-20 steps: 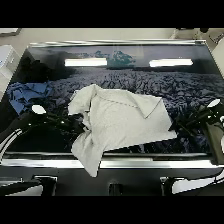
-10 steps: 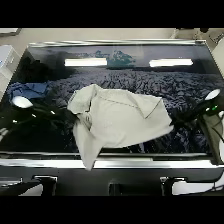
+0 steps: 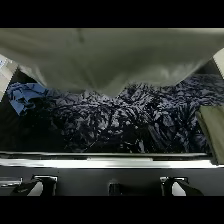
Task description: Fold the clothes and pants, and hang the long-sleeved shirts on hangers.
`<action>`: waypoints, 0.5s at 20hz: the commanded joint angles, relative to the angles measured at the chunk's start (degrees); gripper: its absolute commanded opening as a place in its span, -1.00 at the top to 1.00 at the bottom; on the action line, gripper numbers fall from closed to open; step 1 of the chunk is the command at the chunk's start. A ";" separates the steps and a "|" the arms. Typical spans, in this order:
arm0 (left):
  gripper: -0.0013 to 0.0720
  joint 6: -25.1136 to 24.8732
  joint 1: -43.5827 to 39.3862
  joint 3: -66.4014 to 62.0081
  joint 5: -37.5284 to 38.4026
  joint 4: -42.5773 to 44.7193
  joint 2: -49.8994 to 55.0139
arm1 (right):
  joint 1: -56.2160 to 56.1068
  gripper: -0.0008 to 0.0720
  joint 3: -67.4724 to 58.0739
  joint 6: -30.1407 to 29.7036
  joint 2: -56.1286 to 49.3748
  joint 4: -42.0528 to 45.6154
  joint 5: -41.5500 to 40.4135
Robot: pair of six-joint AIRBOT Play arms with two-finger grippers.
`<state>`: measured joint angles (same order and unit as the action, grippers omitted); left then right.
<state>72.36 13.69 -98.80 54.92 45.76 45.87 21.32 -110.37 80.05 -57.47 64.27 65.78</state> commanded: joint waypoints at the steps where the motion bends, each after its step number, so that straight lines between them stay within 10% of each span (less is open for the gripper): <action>1: 0.90 4.46 1.29 -4.79 -3.67 1.75 -7.52 | -0.04 0.85 -3.23 3.69 10.43 2.58 -4.04; 10: 0.90 11.91 1.40 -10.62 -8.11 11.37 -7.65 | -0.04 0.85 -3.23 10.88 14.23 6.54 -7.21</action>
<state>81.28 15.00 -107.57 46.98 52.42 37.43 21.32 -113.49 88.07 -43.05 69.52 58.81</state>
